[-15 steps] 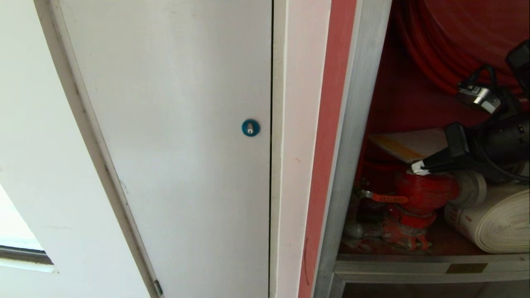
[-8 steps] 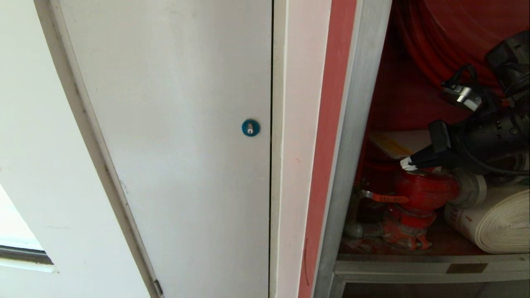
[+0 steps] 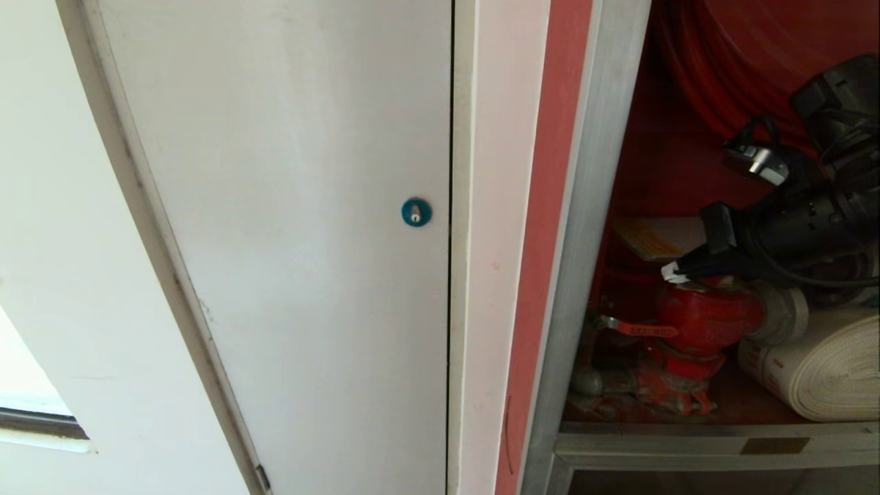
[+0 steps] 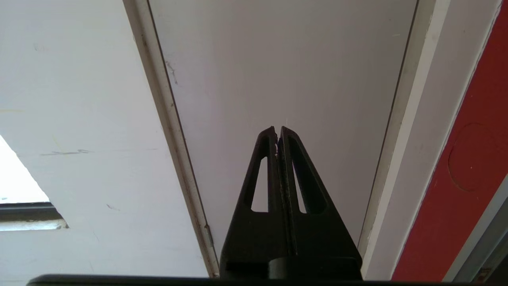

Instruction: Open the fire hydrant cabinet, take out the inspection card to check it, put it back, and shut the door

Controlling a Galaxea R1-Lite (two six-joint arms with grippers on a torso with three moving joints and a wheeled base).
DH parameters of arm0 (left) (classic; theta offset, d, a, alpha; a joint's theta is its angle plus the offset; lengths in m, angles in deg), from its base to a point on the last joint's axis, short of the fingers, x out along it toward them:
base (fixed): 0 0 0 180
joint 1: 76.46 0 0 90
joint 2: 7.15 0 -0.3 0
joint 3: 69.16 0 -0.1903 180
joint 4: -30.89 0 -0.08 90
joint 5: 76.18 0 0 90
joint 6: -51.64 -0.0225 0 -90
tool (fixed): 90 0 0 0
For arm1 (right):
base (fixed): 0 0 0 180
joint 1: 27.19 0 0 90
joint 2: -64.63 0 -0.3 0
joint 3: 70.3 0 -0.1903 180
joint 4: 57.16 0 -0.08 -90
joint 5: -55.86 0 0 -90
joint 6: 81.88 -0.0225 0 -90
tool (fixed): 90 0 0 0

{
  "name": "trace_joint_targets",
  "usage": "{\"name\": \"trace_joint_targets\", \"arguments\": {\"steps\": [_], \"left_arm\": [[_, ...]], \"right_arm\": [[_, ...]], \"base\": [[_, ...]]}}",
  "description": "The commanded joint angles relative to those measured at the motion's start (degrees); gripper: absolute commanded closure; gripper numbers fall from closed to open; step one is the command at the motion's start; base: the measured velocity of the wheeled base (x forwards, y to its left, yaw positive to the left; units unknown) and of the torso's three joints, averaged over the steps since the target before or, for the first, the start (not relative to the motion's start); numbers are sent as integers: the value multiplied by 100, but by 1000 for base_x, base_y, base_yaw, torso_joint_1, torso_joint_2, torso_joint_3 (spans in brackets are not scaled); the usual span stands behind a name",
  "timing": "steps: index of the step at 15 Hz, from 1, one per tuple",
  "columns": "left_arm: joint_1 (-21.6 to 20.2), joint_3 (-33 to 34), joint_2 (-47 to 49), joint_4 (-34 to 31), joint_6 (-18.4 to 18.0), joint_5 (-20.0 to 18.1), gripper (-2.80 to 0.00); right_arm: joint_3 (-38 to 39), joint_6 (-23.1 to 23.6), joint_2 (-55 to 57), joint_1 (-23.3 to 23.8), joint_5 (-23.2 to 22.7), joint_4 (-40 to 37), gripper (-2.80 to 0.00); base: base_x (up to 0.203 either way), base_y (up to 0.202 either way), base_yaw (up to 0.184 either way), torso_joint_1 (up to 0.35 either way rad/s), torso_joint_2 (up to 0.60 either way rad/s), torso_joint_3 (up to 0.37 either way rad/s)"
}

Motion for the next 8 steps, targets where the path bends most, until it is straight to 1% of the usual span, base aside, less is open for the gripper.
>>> {"name": "trace_joint_targets", "arguments": {"steps": [1,4,8], "left_arm": [[0,158,7,4,4,-2,0],[0,158,7,4,1,-2,0],[0,158,7,4,-3,-2,0]], "right_arm": [[10,-5,-210,-12,-16,-48,0],[92,3,-557,-88,-22,-260,0],[603,-36,-1385,-193,-26,-469,0]], "base": [[0,0,0,0,0,0],[0,0,0,0,0,0],[0,0,0,0,0,0]]}}
